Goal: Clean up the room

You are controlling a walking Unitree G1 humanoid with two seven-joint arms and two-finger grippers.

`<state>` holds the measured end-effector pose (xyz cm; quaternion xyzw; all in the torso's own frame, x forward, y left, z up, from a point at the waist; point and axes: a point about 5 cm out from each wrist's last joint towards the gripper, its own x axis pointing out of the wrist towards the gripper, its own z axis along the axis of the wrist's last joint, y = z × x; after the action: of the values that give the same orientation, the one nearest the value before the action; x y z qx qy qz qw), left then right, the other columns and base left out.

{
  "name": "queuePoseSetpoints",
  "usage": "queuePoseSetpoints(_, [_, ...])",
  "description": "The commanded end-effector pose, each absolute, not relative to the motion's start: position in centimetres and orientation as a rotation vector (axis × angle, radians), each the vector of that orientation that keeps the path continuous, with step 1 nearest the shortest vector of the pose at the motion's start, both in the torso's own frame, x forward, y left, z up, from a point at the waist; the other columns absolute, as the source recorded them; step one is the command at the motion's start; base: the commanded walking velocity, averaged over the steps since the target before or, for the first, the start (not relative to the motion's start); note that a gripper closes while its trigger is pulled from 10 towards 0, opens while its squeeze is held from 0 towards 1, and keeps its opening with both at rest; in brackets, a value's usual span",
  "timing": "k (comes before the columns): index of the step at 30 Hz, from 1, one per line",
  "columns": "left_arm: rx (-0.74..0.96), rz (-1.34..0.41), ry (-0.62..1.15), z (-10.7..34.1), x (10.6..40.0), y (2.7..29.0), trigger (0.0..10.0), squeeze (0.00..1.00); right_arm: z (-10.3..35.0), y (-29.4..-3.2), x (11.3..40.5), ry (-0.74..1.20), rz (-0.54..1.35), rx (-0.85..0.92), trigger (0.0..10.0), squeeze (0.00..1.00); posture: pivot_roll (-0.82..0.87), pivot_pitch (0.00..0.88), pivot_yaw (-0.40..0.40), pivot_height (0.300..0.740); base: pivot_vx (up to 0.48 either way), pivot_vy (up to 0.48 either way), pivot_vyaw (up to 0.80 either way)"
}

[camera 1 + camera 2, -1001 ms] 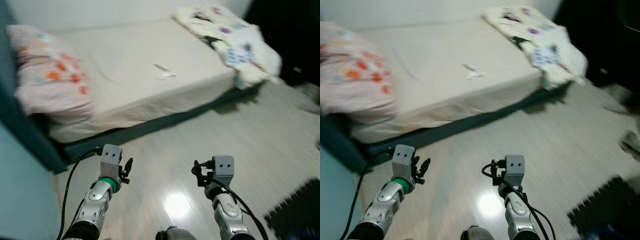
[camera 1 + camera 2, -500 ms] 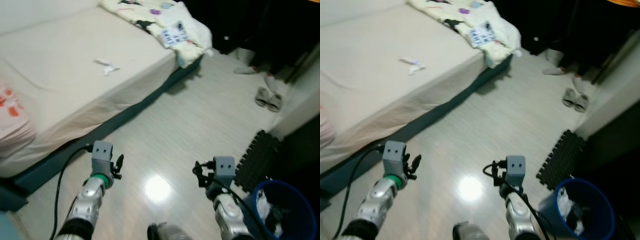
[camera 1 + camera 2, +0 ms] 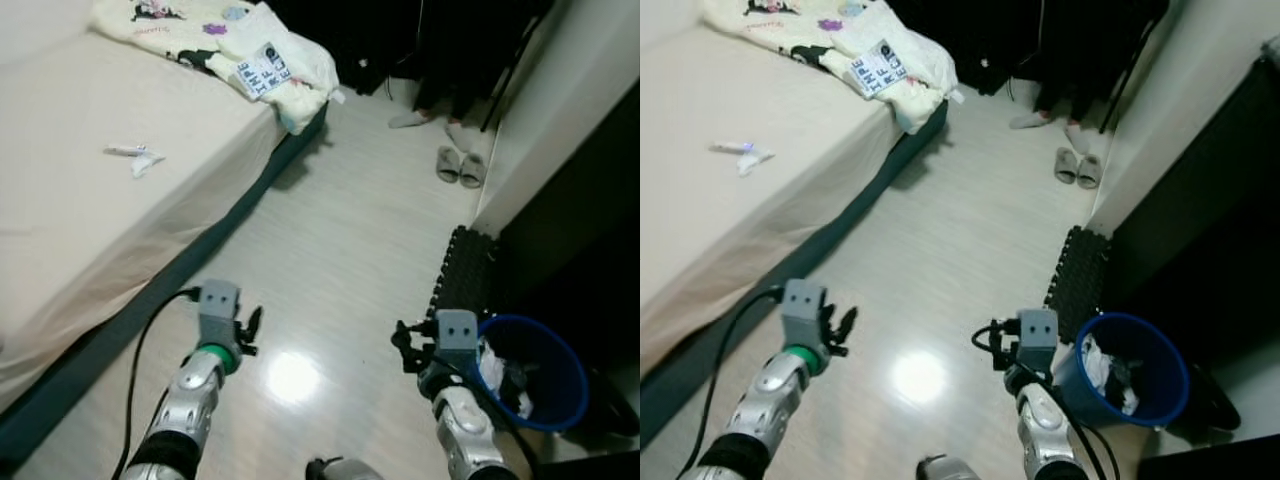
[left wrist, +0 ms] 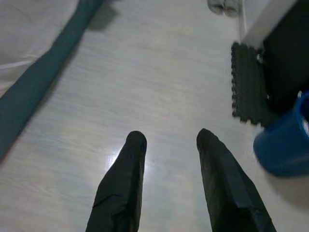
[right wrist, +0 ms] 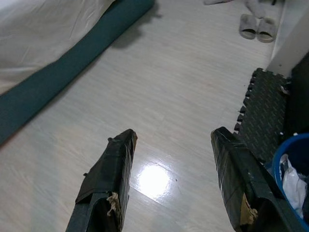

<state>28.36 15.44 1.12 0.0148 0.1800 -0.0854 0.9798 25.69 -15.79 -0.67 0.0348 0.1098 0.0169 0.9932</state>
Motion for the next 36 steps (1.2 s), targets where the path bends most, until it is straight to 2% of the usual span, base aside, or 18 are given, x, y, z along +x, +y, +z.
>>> queuePoseSetpoints(1, [0.067, -0.184, 0.386, 0.5, 27.9, 15.4, 10.0, 0.0, -1.1, -16.1, 25.2, 0.242, 0.016, 0.075, 10.0, 0.0, 0.05, 0.0, -0.006, 0.74, 0.0, 0.0, -0.8])
queuePoseSetpoints(5, [0.086, -0.193, 0.382, 0.5, 27.8, 15.4, 10.0, 0.0, -1.1, -16.0, 25.3, 0.241, 0.014, 0.079, 10.0, 0.0, 0.06, 0.0, 0.006, 0.74, 0.0, 0.0, -0.8])
queuePoseSetpoints(9, [0.135, -0.213, 0.371, 1.1, 28.3, 16.1, 10.0, 0.0, -1.2, -14.9, 25.4, 0.242, -0.005, 0.115, 10.0, 0.0, 0.06, 0.0, 0.051, 0.74, 0.0, 0.0, -0.8])
queuePoseSetpoints(36, [0.143, -0.222, 0.357, 1.3, 28.5, 15.8, 10.0, 0.0, -1.3, -15.1, 25.3, 0.243, -0.014, 0.118, 10.0, 0.0, 0.05, 0.0, 0.046, 0.74, 0.0, 0.0, -0.8])
